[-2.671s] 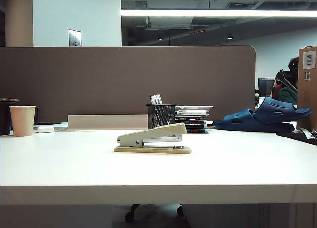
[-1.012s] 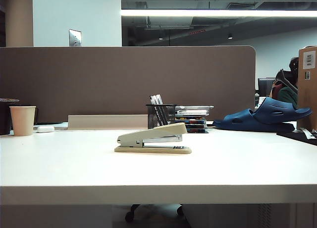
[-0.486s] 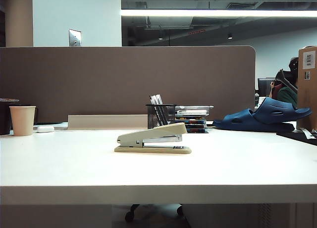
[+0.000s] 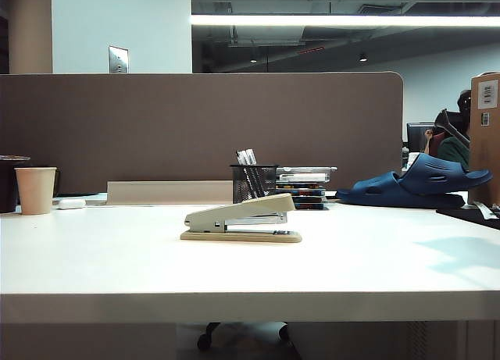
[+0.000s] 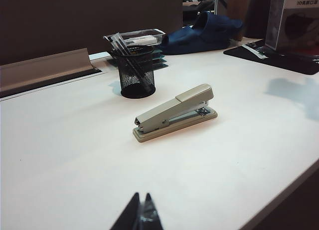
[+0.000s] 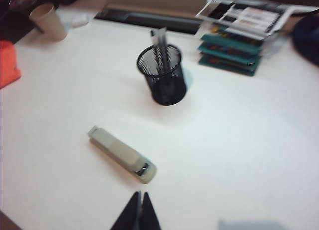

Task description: Press the stapler down.

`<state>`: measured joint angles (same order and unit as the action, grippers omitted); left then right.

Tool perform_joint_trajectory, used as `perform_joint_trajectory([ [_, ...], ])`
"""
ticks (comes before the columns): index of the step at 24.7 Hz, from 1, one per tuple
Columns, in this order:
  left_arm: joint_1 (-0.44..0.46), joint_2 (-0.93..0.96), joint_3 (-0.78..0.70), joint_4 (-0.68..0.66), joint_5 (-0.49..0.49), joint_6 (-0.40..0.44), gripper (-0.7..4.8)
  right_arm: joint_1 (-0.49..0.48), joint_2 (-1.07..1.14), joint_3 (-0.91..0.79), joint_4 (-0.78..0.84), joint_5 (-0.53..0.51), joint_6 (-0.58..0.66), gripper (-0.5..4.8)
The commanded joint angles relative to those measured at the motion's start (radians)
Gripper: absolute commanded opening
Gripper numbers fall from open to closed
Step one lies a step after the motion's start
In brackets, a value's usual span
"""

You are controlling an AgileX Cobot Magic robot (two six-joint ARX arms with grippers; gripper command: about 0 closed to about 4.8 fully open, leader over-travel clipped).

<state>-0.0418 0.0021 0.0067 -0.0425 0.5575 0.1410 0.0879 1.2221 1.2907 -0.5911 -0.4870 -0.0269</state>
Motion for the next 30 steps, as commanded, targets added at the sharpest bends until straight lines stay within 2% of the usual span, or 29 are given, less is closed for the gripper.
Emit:
perform_joint_trajectory([
  [1,0.0,0.0,0.002,0.006,0.002,0.001,-0.05,0.059,0.072,0.008,0.099,-0.005,0.0,-0.09],
  [11,0.0,0.0,0.002,0.006,-0.015,0.001,-0.05,0.182,0.307,0.009,0.278,-0.006,0.001,-0.09],
  [21,0.0,0.0,0.002,0.005,-0.023,0.001,-0.05,0.219,0.463,0.009,0.386,-0.039,0.005,-0.09],
  [30,0.0,0.0,0.002,0.003,-0.022,0.001,-0.06,0.248,0.557,0.009,0.409,-0.04,0.005,-0.09],
])
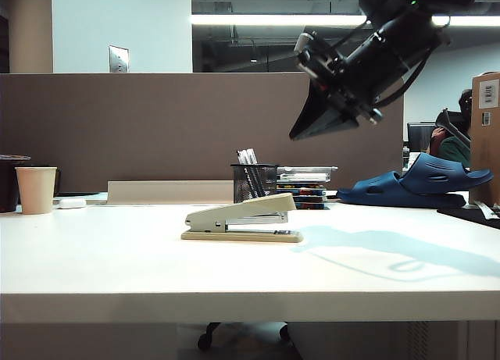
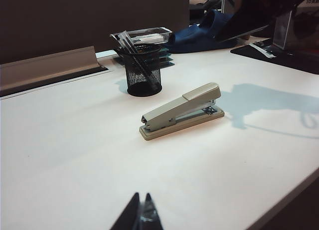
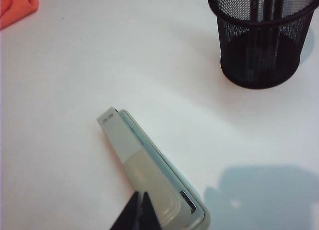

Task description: Press the stapler down.

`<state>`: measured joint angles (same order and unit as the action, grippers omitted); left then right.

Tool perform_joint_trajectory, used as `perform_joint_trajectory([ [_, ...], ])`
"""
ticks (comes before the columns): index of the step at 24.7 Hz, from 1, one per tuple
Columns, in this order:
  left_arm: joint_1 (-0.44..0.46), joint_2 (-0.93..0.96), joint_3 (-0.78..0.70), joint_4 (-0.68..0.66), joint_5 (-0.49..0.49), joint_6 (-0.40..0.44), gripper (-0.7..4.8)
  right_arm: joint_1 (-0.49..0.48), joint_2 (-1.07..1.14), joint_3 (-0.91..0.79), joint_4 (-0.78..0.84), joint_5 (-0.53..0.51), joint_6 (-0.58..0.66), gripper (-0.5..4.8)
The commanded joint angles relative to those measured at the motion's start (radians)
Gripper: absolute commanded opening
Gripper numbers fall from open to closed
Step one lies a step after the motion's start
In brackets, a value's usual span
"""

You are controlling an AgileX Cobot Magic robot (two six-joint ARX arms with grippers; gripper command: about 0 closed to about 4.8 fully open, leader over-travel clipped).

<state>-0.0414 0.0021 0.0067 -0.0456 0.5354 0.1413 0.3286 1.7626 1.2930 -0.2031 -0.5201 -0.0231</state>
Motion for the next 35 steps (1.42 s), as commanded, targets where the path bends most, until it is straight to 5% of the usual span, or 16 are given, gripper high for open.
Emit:
perform_joint_trajectory([
  [1,0.0,0.0,0.002,0.005,0.0,0.001,-0.06,0.013,0.023,0.007,0.023,-0.006,0.001,-0.09],
  [35,0.0,0.0,0.002,0.005,0.0,0.001,-0.06,0.029,0.168,0.006,0.012,-0.01,0.001,-0.09],
])
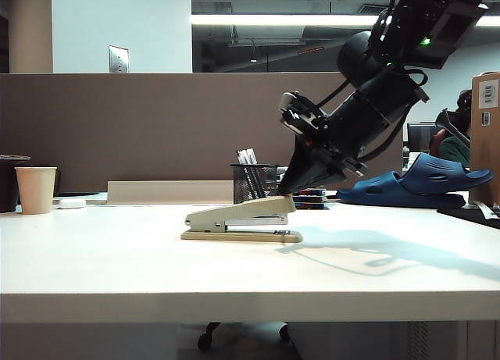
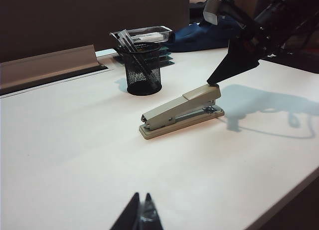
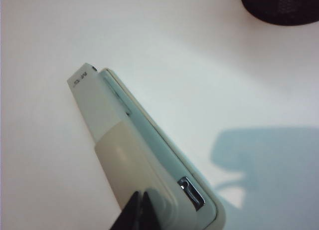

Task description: Press the stapler down.

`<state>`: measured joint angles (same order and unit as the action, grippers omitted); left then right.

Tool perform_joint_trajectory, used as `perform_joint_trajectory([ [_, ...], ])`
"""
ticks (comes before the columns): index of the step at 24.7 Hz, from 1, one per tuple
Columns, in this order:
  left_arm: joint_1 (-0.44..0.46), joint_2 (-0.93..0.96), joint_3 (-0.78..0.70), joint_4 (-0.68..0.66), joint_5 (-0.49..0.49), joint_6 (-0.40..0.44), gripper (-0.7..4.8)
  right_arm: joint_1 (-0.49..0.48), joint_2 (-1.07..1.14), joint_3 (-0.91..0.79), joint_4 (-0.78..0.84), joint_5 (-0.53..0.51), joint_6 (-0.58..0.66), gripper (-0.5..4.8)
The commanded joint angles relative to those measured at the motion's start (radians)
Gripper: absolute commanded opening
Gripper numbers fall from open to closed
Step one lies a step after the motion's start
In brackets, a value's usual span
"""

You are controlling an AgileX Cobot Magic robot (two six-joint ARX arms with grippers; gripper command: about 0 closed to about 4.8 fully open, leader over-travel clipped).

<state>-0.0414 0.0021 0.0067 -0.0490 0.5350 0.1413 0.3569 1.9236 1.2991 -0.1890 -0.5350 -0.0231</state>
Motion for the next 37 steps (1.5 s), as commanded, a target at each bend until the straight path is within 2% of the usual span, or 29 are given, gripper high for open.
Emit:
perform_joint_trajectory([
  [1,0.0,0.0,0.002,0.008,0.0,0.001,-0.06,0.0,0.01,0.0,-0.004,0.005,0.001,-0.09],
  [37,0.0,0.0,0.002,0.009,0.0,0.0,-0.06,-0.001,0.048,0.0,-0.068,0.02,0.0,-0.09],
])
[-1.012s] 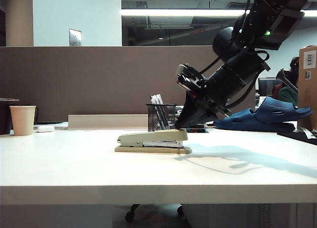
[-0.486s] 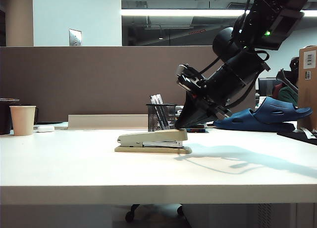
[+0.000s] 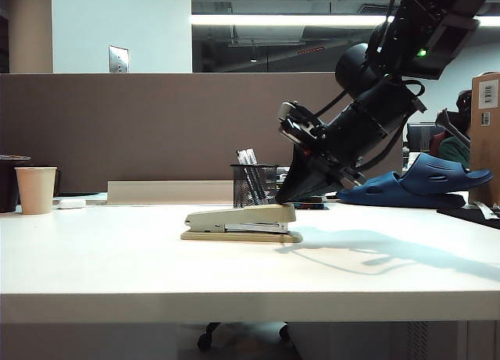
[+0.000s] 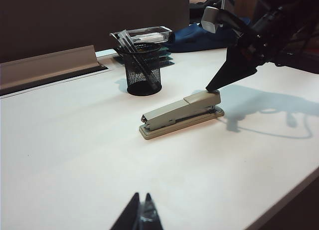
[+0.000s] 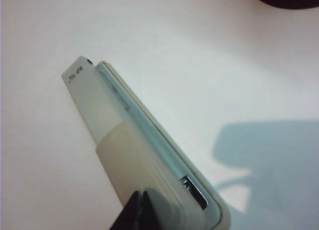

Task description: Press the stapler down.

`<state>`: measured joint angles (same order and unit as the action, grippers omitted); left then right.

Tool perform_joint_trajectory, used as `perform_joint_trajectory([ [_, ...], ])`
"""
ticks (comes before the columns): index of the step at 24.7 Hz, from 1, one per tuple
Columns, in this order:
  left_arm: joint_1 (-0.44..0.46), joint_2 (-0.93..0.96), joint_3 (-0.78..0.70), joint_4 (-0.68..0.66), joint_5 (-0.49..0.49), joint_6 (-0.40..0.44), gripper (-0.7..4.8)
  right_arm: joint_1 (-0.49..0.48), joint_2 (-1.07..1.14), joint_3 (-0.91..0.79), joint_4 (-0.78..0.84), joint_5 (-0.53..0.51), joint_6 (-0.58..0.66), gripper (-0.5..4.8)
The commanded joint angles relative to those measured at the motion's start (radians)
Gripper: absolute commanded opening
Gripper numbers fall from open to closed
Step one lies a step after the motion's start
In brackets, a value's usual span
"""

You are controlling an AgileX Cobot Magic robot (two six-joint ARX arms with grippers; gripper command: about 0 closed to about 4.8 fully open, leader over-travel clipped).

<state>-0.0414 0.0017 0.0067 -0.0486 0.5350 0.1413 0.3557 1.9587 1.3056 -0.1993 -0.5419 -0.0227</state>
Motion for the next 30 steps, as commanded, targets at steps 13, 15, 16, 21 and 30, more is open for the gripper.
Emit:
perform_joint_trajectory([
  [13,0.0,0.0,0.002,0.009,0.0,0.0,-0.06,-0.001,0.012,-0.006,-0.058,0.027,0.0,-0.09],
  [15,0.0,0.0,0.002,0.009,0.0,0.0,-0.06,-0.002,0.012,-0.006,-0.058,0.027,0.0,-0.09],
  [16,0.0,0.0,0.002,0.009,0.0,0.0,-0.06,-0.001,0.012,-0.006,-0.058,0.027,0.0,-0.09],
  [21,0.0,0.0,0.002,0.009,0.0,0.001,-0.06,-0.001,0.012,-0.002,-0.058,0.027,0.0,-0.09],
  [30,0.0,0.0,0.002,0.009,0.0,0.001,-0.06,-0.001,0.011,0.056,-0.082,0.024,0.0,-0.09],
])
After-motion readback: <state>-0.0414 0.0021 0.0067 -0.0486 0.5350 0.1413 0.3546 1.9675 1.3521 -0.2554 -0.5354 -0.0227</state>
